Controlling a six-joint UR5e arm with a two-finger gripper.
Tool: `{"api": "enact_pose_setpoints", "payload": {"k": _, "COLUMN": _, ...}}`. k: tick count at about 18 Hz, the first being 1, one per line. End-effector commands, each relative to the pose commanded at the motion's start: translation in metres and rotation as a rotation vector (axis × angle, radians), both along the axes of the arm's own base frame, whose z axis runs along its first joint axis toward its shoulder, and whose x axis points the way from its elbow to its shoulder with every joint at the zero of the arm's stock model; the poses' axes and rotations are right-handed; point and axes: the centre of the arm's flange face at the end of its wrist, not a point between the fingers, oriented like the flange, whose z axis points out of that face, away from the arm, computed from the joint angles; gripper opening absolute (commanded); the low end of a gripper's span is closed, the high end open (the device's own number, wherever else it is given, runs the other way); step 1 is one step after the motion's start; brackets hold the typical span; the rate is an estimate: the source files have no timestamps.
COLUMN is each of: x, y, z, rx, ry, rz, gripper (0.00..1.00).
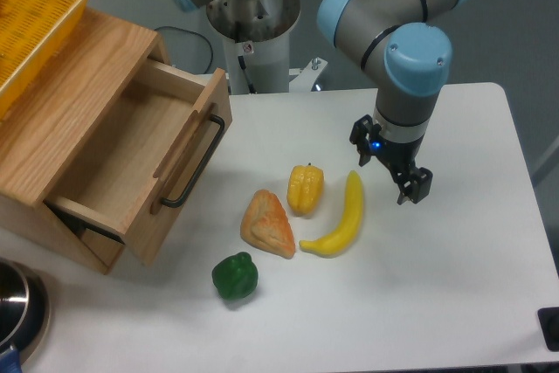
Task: Pick up the banana
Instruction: 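Lower the open gripper down over the middle of the yellow banana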
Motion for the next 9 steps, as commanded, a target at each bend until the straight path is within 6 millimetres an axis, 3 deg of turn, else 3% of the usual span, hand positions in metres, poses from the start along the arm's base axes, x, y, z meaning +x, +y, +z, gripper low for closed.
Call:
{"api": "enact_pose_setpoints", "payload": {"k": 5, "x": 0.004, "y": 0.005, "z": -0.005, "rx": -0.003, "ry": -0.002, "rz": -0.011, "gripper": 1.0}}
{"api": "enact_pose_setpoints", "payload": {"k": 9, "x": 0.012, "y": 0.003, "z": -0.036, "rx": 0.03, "ry": 0.045, "rz": 0.059, "gripper": 1.0}}
